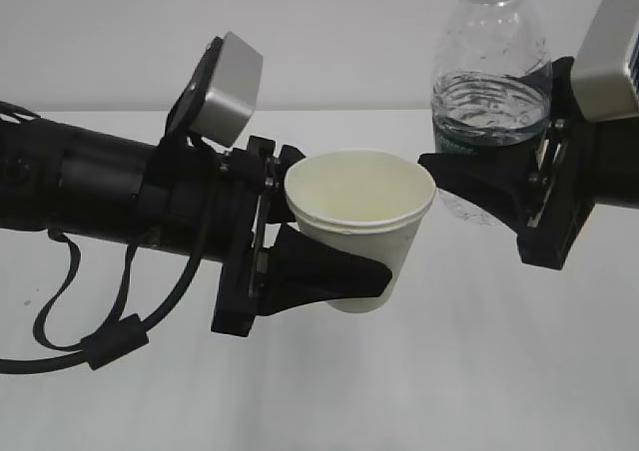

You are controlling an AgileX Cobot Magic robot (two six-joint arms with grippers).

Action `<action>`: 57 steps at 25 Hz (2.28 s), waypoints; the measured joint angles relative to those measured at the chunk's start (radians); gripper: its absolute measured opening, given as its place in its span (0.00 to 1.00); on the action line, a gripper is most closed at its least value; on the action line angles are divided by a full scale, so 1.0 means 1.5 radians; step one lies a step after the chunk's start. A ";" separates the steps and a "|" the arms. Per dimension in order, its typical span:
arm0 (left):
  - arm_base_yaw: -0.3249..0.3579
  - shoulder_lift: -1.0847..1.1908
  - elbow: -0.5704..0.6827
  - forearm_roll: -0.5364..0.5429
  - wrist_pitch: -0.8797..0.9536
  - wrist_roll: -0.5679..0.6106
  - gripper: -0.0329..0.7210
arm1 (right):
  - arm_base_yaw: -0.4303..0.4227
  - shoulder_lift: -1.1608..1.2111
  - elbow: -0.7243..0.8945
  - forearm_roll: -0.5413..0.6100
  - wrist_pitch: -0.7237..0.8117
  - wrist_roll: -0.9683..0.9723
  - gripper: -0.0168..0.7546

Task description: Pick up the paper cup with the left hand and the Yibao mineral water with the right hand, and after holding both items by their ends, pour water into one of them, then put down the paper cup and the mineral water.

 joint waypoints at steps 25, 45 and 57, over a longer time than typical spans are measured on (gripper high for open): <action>-0.042 0.000 -0.014 -0.005 -0.017 -0.017 0.65 | 0.000 0.000 -0.046 -0.131 0.032 0.017 0.64; -0.042 0.000 -0.014 -0.006 -0.017 -0.019 0.65 | 0.000 0.000 -0.079 -0.212 0.059 -0.017 0.64; -0.042 0.000 -0.014 -0.007 -0.019 -0.019 0.65 | 0.000 0.000 -0.079 -0.238 0.073 -0.066 0.64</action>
